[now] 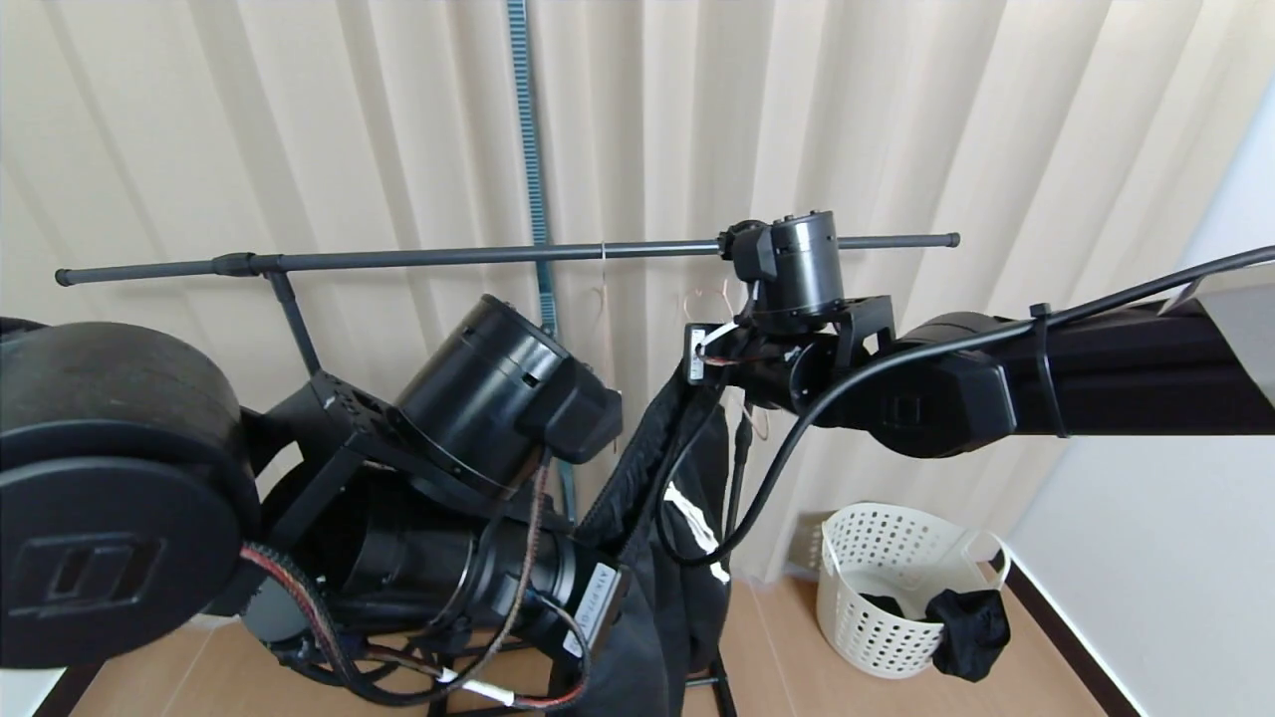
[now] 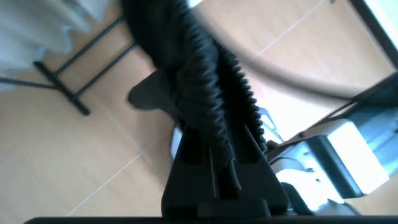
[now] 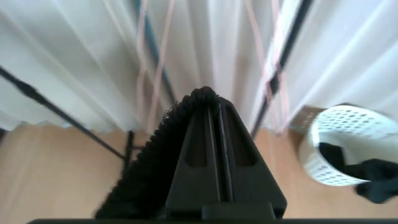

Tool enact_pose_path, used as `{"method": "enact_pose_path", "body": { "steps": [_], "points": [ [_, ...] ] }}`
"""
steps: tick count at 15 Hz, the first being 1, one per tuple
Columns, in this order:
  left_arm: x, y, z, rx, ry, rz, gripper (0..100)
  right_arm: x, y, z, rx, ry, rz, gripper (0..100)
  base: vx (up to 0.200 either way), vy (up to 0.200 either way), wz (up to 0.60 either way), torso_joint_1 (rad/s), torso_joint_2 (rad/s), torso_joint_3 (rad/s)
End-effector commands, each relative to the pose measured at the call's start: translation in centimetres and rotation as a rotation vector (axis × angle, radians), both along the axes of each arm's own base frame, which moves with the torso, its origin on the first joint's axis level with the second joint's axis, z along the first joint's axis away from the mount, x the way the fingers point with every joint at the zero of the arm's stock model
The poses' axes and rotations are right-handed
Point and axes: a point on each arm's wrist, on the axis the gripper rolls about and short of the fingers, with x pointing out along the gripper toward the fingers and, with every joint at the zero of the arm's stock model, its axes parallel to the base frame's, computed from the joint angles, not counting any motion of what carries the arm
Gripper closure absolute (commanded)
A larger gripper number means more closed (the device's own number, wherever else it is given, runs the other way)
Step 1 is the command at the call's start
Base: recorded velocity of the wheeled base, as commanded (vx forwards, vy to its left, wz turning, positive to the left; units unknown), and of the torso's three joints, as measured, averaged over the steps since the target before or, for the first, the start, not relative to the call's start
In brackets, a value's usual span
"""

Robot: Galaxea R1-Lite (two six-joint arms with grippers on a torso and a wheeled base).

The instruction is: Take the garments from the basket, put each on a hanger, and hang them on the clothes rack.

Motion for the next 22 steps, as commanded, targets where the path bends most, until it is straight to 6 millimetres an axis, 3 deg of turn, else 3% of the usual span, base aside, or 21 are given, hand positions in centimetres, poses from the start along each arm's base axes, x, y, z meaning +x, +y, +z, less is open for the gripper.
{"method": "enact_pose_path", "body": {
  "steps": [1,4,7,10,14,15,16,18,22],
  "points": [
    [-0.9,-2.1,-0.4,-0.023,0.011,-0.036,100,-0.9,2.3,-0.8,0.027,0.016,0.044,100,0.0,0.0,0.0,0.0,0.0,0.0],
    [-1.2,-3.5,-0.3,-0.09,0.016,-0.02,100,-2.0,3.7,-0.6,0.089,0.023,0.066,100,0.0,0.0,0.0,0.0,0.0,0.0],
    [-1.1,-3.4,-0.4,-0.099,0.017,-0.003,100,-2.3,3.8,-0.3,0.093,0.021,0.068,100,0.0,0.0,0.0,0.0,0.0,0.0],
    [-0.8,-2.3,-0.3,-0.097,0.012,0.028,100,-1.8,2.2,0.8,0.099,0.007,0.037,100,0.0,0.0,0.0,0.0,0.0,0.0],
    [0.7,0.3,0.6,-0.101,-0.032,0.135,100,-0.6,-2.0,3.3,0.077,-0.05,-0.038,100,0.0,0.0,0.0,0.0,0.0,0.0],
    [0.7,0.3,0.6,-0.101,-0.032,0.135,100,-0.6,-2.0,3.3,0.077,-0.05,-0.038,100,0.0,0.0,0.0,0.0,0.0,0.0],
    [1.9,1.6,0.2,-0.063,-0.055,0.213,100,-1.3,-3.6,4.4,0.042,-0.077,-0.042,100,0.0,0.0,0.0,0.0,0.0,0.0],
    [3.9,2.8,-0.1,-0.052,-0.059,0.293,100,-2.3,-4.5,5.3,0.012,-0.09,-0.033,100,0.0,0.0,0.0,0.0,0.0,0.0],
    [7.6,4.3,2.4,-0.129,-0.141,0.405,100,-4.5,-6.0,6.1,-0.077,-0.104,-0.003,100,0.0,0.0,0.0,0.0,0.0,0.0]
  ]
}}
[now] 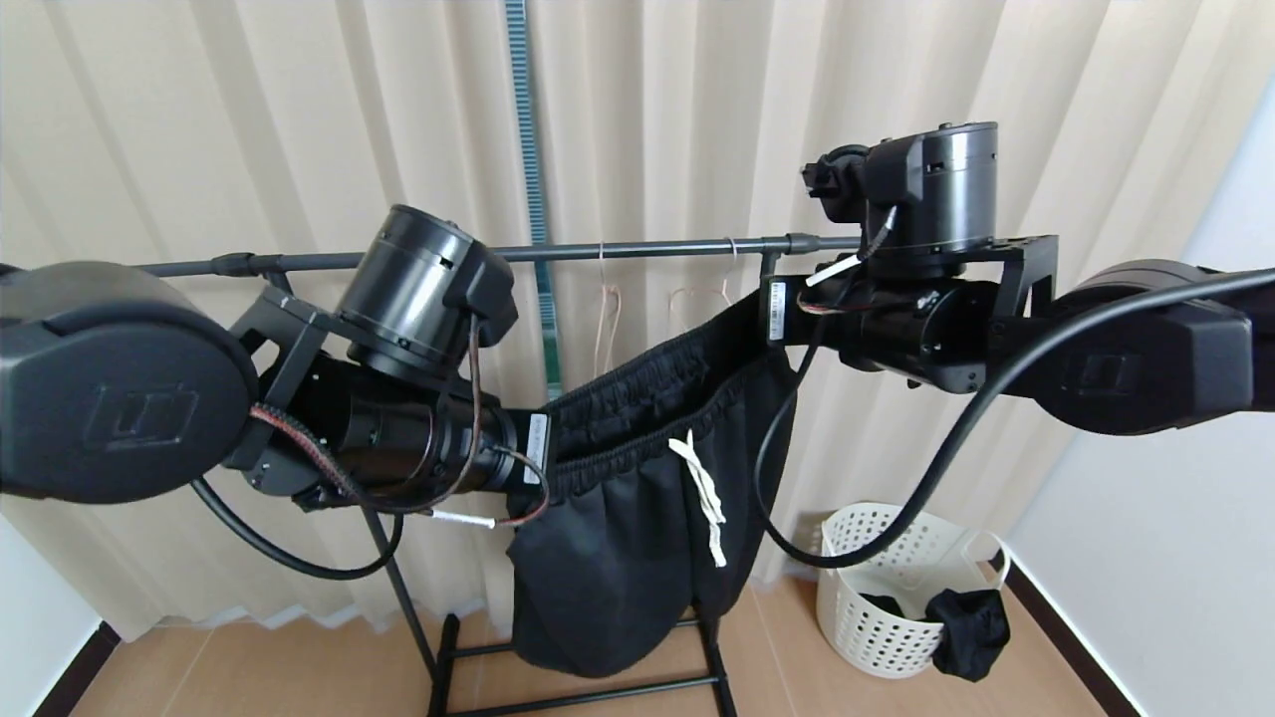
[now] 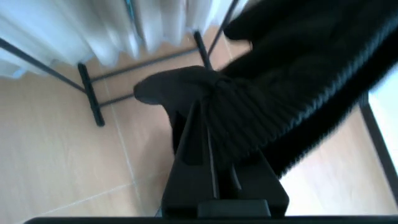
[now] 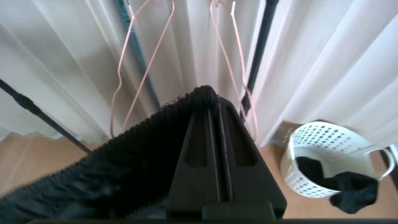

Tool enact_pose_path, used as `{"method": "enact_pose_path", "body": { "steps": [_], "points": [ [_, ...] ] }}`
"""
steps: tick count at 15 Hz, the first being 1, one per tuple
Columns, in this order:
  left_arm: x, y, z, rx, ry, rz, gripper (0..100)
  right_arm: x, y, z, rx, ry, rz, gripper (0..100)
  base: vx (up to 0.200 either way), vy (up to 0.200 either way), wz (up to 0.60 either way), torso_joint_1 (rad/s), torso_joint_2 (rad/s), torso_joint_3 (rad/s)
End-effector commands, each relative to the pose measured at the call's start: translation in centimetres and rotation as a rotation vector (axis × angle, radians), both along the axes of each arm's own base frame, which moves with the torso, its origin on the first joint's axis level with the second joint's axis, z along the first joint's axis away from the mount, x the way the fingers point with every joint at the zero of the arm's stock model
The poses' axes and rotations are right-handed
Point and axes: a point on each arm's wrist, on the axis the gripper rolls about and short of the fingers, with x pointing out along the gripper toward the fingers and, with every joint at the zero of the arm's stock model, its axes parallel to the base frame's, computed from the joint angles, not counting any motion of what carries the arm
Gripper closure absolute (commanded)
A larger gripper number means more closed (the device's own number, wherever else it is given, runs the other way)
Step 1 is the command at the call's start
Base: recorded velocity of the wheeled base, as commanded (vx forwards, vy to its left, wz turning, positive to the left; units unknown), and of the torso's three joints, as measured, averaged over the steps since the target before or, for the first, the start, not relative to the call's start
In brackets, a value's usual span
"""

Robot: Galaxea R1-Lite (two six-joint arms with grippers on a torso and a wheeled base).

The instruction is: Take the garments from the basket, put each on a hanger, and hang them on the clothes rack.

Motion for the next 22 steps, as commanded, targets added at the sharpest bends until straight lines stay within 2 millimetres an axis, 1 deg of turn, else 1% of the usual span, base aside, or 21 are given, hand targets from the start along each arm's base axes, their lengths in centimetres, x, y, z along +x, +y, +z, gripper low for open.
{"method": "enact_pose_path", "body": {
  "steps": [1,2,3,4,5,8,10,11,12,13,14,15,17,18,20,22],
  "points": [
    [1.9,0.3,1.1,-0.028,-0.038,0.044,100,-1.6,-1.2,1.0,-0.031,-0.016,0.012,100,0.0,0.0,0.0,0.0,0.0,0.0],
    [2.4,0.0,1.6,-0.041,-0.056,0.044,100,-2.1,-1.4,0.3,-0.095,-0.001,0.029,100,0.0,0.0,0.0,0.0,0.0,0.0],
    [2.7,-0.2,1.7,-0.046,-0.062,0.045,100,-2.3,-1.6,0.0,-0.118,0.006,0.035,100,0.0,0.0,0.0,0.0,0.0,0.0],
    [3.1,-0.6,2.0,-0.057,-0.072,0.044,100,-2.4,-1.7,-0.6,-0.151,0.018,0.04,0,0.0,0.0,0.0,0.0,0.0,0.0],
    [3.3,-0.9,2.0,-0.059,-0.074,0.043,100,-2.5,-1.8,-0.7,-0.159,0.021,0.042,0,0.0,0.0,0.0,0.0,0.0,0.0],
    [4.2,-1.5,2.6,-0.083,-0.1,0.043,100,-3.4,-2.7,-1.7,-0.28,0.05,0.09,0,0.0,0.0,0.0,0.0,0.0,0.0],
    [4.8,-2.0,3.0,-0.097,-0.119,0.045,100,-4.5,-3.9,-3.4,-0.417,0.095,0.215,0,0.0,0.0,0.0,0.0,0.0,0.0],
    [5.0,-2.1,3.6,-0.119,-0.134,0.053,100,-4.9,-5.2,-4.5,-0.519,0.112,0.287,0,0.0,0.0,0.0,0.0,0.0,0.0],
    [5.1,-2.2,4.1,-0.136,-0.145,0.058,100,-5.3,-6.0,-5.1,-0.568,0.116,0.354,0,0.0,0.0,0.0,0.0,0.0,0.0],
    [5.2,-2.2,4.2,-0.143,-0.151,0.062,100,-5.7,-6.4,-5.4,-0.582,0.11,0.412,0,0.0,0.0,0.0,0.0,0.0,0.0],
    [5.1,-2.2,4.4,-0.147,-0.154,0.063,100,-6.5,-6.8,-5.7,-0.578,0.084,0.537,0,0.0,0.0,0.0,0.0,0.0,0.0],
    [5.1,-2.2,4.4,-0.148,-0.154,0.062,100,-7.0,-7.0,-5.5,-0.551,0.068,0.602,0,0.0,0.0,0.0,0.0,0.0,0.0],
    [5.2,-2.2,4.7,-0.151,-0.16,0.064,100,-7.4,-6.9,-5.3,-0.489,0.05,0.716,0,0.0,0.0,0.0,0.0,0.0,0.0],
    [5.2,-2.2,4.8,-0.155,-0.164,0.065,100,-7.6,-7.1,-5.6,-0.452,0.048,0.78,0,0.0,0.0,0.0,0.0,0.0,0.0],
    [5.2,-2.2,4.8,-0.156,-0.165,0.064,100,-7.8,-7.2,-5.2,-0.365,0.013,0.917,0,0.0,0.0,0.0,0.0,0.0,0.0],
    [5.3,-2.3,4.7,-0.147,-0.167,0.072,100,-8.0,-7.3,-4.6,-0.282,-0.004,0.991,0,0.0,0.0,0.0,0.0,0.0,0.0]
  ]
}}
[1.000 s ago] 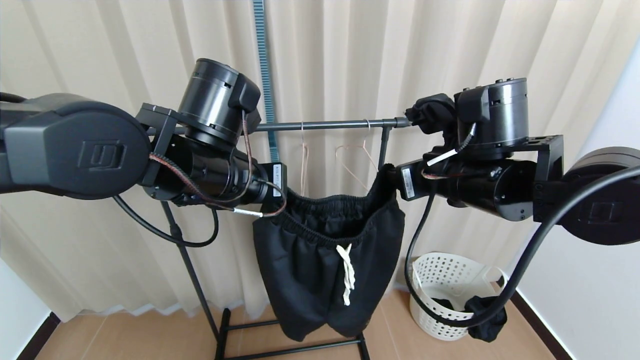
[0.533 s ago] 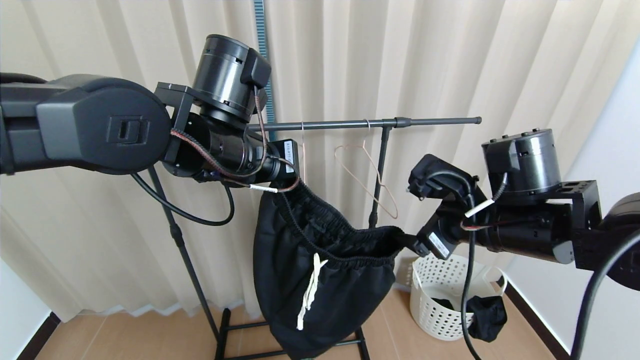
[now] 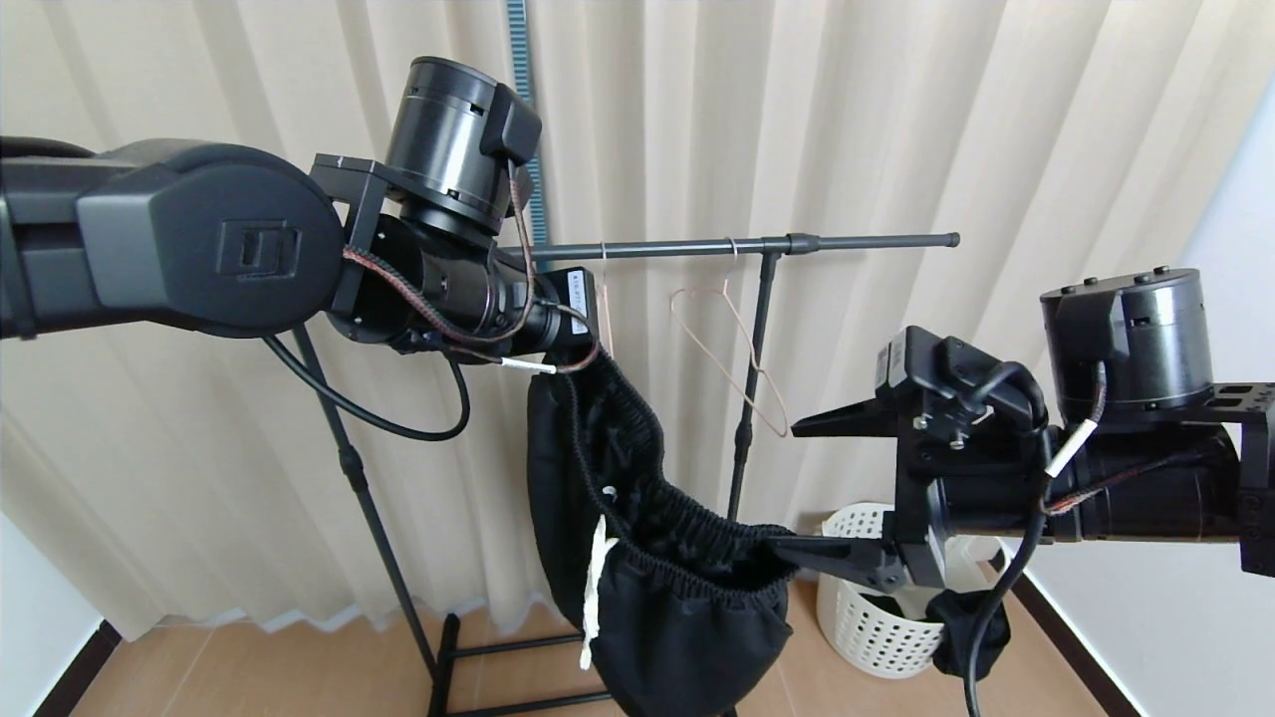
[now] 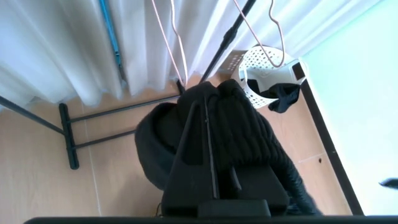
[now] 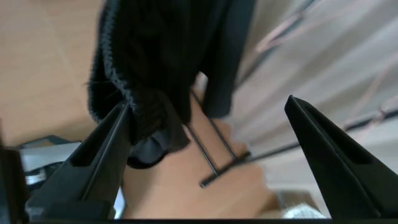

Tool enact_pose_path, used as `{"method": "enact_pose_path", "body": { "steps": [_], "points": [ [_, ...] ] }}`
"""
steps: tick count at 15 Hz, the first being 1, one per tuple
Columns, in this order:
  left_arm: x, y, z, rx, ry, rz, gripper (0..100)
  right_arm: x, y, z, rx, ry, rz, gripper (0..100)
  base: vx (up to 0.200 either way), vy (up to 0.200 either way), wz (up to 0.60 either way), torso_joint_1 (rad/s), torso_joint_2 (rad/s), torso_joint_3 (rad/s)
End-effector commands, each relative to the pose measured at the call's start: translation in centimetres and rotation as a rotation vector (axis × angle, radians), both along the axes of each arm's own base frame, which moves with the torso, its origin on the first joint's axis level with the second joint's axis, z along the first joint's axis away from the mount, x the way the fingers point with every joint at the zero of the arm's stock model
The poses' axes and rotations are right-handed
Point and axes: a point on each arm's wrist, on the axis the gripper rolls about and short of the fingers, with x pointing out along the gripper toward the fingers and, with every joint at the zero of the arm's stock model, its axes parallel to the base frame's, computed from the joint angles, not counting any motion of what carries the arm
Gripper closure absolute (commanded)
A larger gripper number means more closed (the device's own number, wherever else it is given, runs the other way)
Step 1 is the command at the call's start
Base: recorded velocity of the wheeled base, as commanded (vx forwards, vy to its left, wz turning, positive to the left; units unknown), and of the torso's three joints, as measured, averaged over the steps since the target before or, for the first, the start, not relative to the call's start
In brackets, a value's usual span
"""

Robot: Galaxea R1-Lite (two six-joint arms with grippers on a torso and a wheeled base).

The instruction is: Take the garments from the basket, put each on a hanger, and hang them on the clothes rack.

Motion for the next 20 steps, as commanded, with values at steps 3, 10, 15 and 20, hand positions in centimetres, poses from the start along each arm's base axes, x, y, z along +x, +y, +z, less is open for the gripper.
{"method": "enact_pose_path", "body": {
  "steps": [3,10,15,20],
  "points": [
    [0.4,-0.1,-0.1,0.012,-0.009,0.026,100,-0.2,-2.0,1.5,0.142,0.036,0.118,0,0.0,0.0,0.0,0.0,0.0,0.0],
    [0.5,-0.8,-0.5,0.044,-0.019,0.055,100,0.0,-4.6,3.0,0.34,0.129,0.336,0,0.0,0.0,0.0,0.0,0.0,0.0],
    [-0.3,-1.7,-0.5,0.051,-0.017,0.02,100,0.4,3.8,0.9,0.099,0.021,-0.176,0,0.0,0.0,0.0,0.0,0.0,0.0],
    [-1.4,-1.9,-0.2,0.055,-0.021,-0.012,100,1.4,6.7,-2.6,0.138,-0.051,-0.315,0,0.0,0.0,0.0,0.0,0.0,0.0]
  ]
}}
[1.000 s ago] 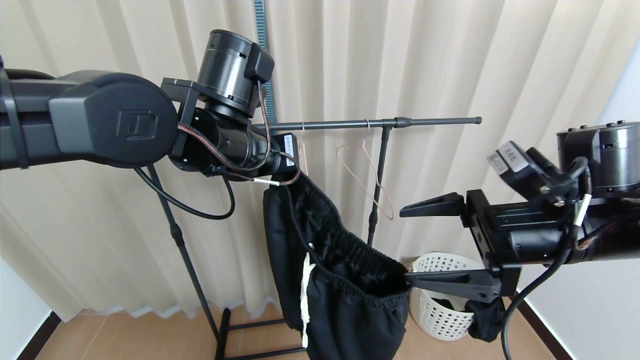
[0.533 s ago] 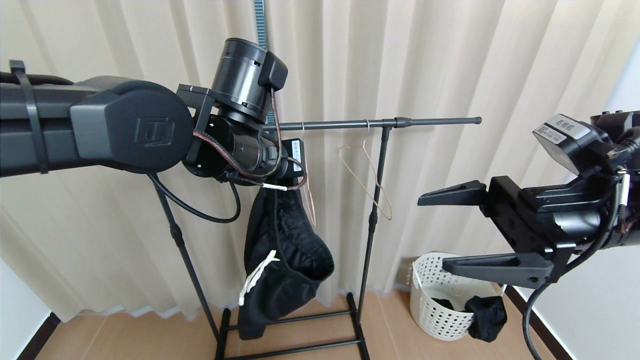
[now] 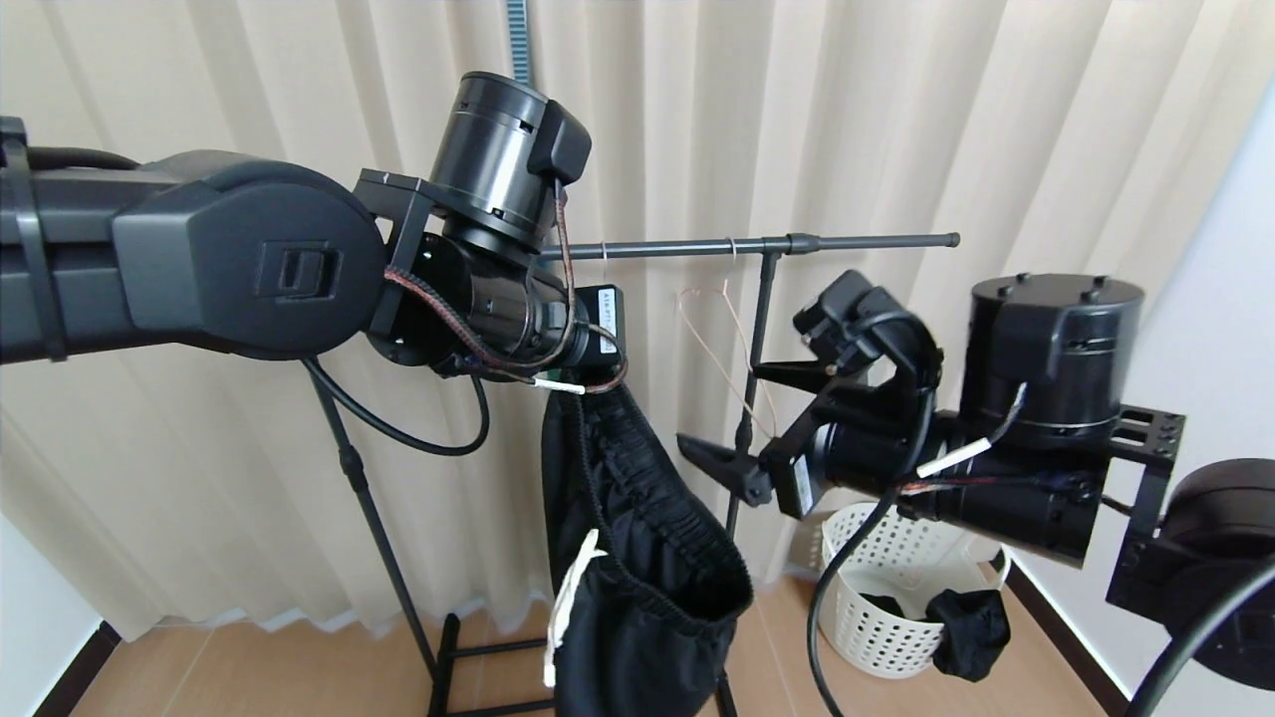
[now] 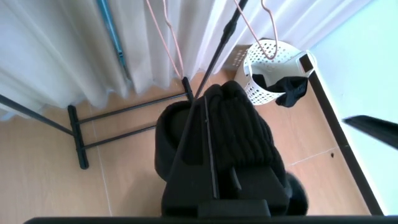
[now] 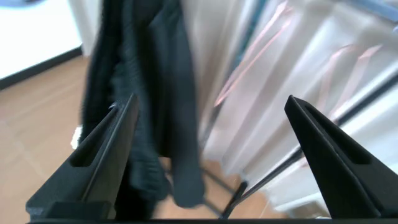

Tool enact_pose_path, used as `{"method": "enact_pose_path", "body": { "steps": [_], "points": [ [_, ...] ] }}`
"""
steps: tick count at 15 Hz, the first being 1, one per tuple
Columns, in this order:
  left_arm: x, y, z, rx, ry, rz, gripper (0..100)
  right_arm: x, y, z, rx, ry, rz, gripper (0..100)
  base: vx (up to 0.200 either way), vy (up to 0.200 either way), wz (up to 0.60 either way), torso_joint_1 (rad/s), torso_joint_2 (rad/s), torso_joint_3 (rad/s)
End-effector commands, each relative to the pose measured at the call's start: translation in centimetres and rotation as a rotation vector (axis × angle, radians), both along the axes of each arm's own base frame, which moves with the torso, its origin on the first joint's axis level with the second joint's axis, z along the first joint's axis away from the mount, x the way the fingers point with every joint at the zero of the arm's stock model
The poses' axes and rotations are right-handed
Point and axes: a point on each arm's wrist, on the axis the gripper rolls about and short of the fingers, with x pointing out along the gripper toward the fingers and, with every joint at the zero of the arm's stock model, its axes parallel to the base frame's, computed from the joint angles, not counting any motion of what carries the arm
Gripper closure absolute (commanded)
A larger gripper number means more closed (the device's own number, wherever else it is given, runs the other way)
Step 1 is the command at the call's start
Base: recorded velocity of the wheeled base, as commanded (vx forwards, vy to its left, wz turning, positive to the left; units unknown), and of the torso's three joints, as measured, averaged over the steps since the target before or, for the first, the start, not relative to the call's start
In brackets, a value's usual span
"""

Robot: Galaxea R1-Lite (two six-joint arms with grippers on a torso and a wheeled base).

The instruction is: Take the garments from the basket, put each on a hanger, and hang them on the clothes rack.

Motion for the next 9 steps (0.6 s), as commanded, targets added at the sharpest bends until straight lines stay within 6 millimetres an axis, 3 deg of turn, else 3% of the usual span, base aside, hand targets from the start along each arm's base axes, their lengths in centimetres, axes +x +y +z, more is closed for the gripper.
{"method": "enact_pose_path", "body": {
  "steps": [1,9],
  "points": [
    [-0.5,0.0,0.3,-0.005,-0.007,-0.01,100,0.5,1.2,-2.4,-0.046,0.054,0.03,0,0.0,0.0,0.0,0.0,0.0,0.0],
    [-2.6,-1.0,0.8,-0.011,-0.012,-0.071,100,2.0,1.7,-5.3,-0.117,0.101,0.019,0,0.0,0.0,0.0,0.0,0.0,0.0]
  ]
}}
